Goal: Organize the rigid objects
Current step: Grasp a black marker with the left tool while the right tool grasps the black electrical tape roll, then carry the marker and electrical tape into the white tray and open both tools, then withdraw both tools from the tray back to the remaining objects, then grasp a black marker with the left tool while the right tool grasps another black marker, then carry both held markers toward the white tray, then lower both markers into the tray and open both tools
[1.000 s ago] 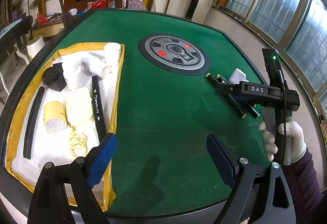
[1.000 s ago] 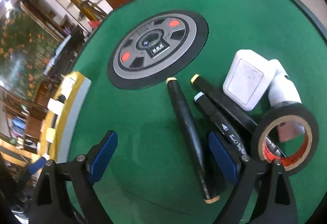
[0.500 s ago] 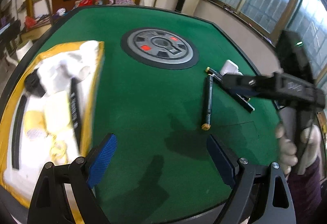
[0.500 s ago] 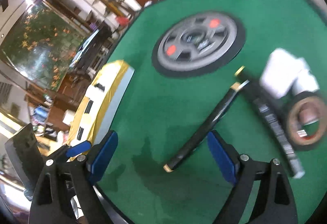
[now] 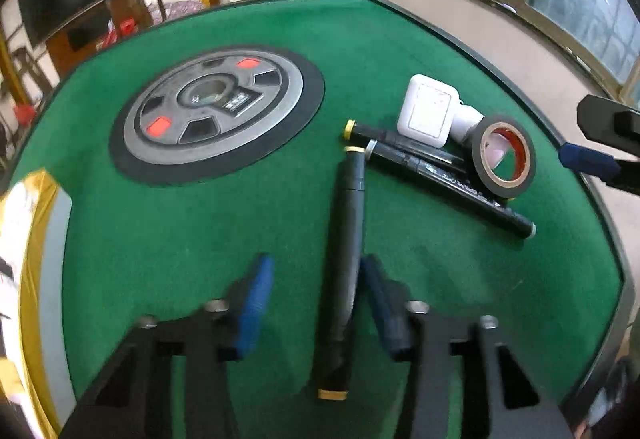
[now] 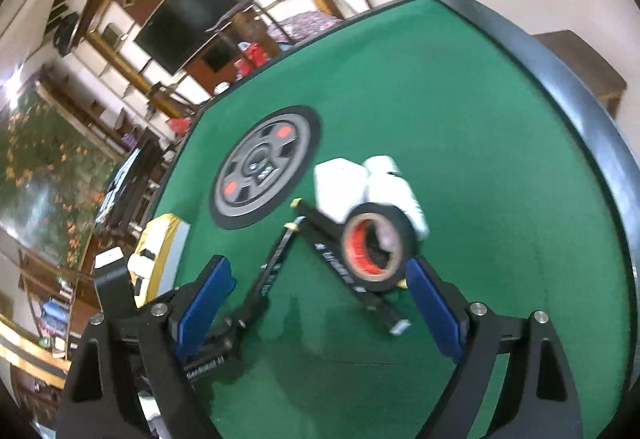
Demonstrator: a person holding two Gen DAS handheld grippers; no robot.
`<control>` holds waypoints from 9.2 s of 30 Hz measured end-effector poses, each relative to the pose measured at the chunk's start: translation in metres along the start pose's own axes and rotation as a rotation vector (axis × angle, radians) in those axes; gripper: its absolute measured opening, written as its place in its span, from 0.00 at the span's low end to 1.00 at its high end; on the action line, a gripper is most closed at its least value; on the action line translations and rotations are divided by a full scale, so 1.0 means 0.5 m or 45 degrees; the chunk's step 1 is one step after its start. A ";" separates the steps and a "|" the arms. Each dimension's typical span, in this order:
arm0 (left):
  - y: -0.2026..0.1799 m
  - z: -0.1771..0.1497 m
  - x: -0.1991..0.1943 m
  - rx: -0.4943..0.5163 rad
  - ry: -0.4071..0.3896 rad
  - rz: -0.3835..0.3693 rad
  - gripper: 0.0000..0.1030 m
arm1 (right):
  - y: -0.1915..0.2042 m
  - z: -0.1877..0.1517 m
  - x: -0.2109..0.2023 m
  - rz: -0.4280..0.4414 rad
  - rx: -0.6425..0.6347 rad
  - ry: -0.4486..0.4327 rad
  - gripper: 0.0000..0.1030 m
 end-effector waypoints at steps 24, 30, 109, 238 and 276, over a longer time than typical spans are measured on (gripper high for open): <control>0.095 -0.079 -0.120 -0.217 -0.080 -0.092 0.14 | -0.025 -0.014 0.091 -0.443 -0.166 -0.009 0.35; 0.137 -0.085 -0.213 -0.307 -0.180 -0.133 0.14 | -0.018 -0.020 0.107 -0.410 -0.170 -0.019 0.17; 0.411 -0.194 -0.398 -0.595 -0.358 0.069 0.75 | 0.496 -0.253 0.108 0.188 -0.542 0.075 0.56; 0.485 -0.245 -0.321 -0.715 -0.263 0.094 0.59 | 0.616 -0.290 0.307 0.184 -0.440 0.394 0.15; 0.360 -0.183 -0.411 -0.495 -0.393 0.299 0.81 | 0.523 -0.240 0.088 -0.270 -0.831 -0.237 0.82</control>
Point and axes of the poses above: each gripper's, at about its wrist camera, not at the fingertips, and x roughly the way its jaws point, y to its left, z to its top, the point moved 1 cm from there along x, roughly the way its jaws point, and after that the axes turned 9 degrees about -y, right-handed, at the moved point
